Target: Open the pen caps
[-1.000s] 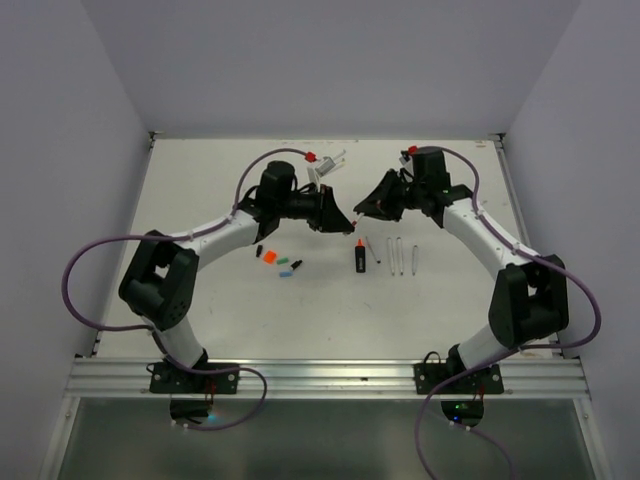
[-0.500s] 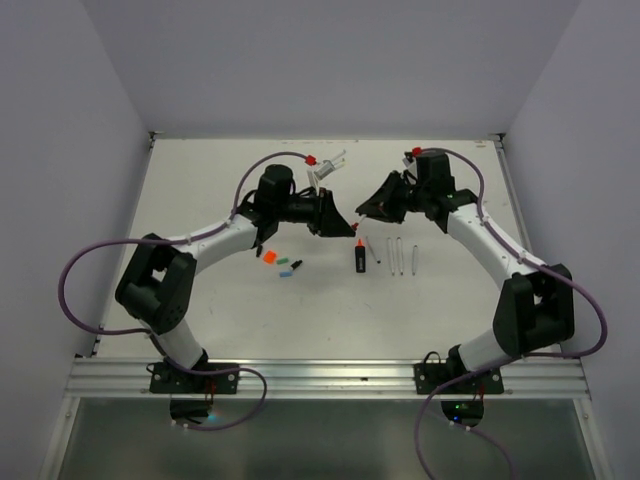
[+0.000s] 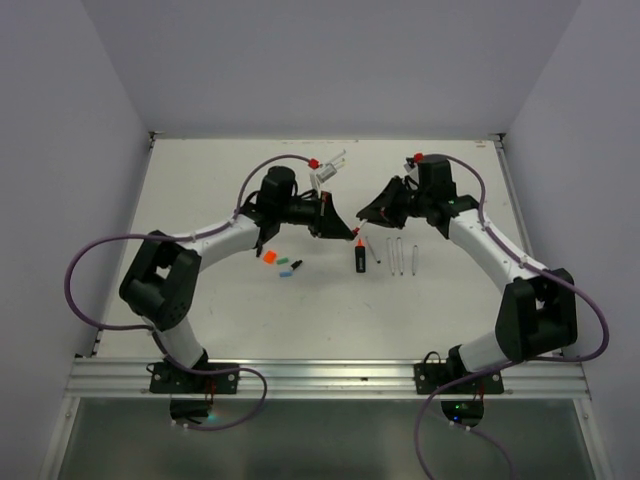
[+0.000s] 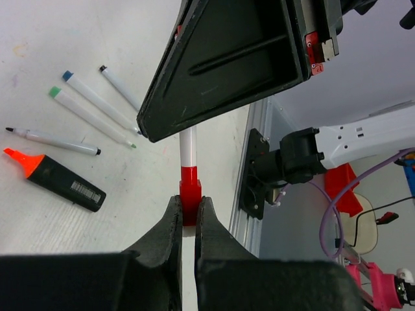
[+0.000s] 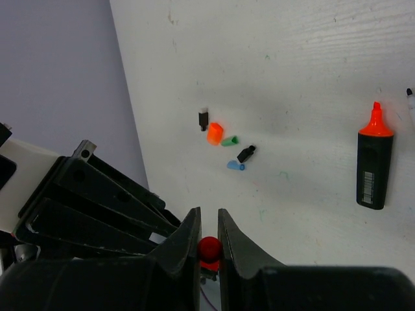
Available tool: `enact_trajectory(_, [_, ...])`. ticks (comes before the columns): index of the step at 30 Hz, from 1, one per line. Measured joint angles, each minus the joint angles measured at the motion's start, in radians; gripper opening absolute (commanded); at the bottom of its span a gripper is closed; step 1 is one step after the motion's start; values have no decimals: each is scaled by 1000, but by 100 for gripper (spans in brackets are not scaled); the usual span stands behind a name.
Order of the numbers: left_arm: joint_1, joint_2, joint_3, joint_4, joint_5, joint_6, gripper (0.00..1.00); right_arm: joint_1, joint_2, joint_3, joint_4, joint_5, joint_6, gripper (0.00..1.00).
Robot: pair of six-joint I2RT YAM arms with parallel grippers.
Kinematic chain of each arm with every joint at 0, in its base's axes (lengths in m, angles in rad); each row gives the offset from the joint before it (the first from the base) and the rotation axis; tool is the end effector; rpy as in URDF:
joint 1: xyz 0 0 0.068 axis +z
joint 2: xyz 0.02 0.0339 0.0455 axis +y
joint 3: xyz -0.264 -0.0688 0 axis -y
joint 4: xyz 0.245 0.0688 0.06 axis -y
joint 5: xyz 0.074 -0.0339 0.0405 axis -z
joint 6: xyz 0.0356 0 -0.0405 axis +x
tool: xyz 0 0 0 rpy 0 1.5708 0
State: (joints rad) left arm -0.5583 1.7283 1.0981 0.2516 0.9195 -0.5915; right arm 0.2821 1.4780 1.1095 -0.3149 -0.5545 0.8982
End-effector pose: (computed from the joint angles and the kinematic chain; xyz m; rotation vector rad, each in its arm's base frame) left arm 0.3103 -0.2272 0.2430 0.6540 2.0594 -1.6067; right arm 0.3084 0.1089 0.2782 0.4220 2.4065 1.2129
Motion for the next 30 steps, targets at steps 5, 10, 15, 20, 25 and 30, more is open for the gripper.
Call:
enact_trajectory(5, [8,5,-24,84,55,-63,0,-5,-1,-4,18,-41,-1,0])
enact_trajectory(10, [27,-10,-143,376,100,-256,0,-7,-2,-35,143,-159,2,0])
enact_trajectory(15, [34,-21,-246,716,114,-529,0,-8,2,-53,306,-305,41,0])
enact_trajectory(20, [34,-62,-313,892,83,-732,0,-4,35,-82,593,-470,195,0])
enact_trajectory(25, [33,-195,-409,838,1,-702,0,21,84,-97,788,-564,327,0])
enact_trajectory(30, [6,-414,-368,311,-148,-359,0,32,37,-15,444,-488,119,0])
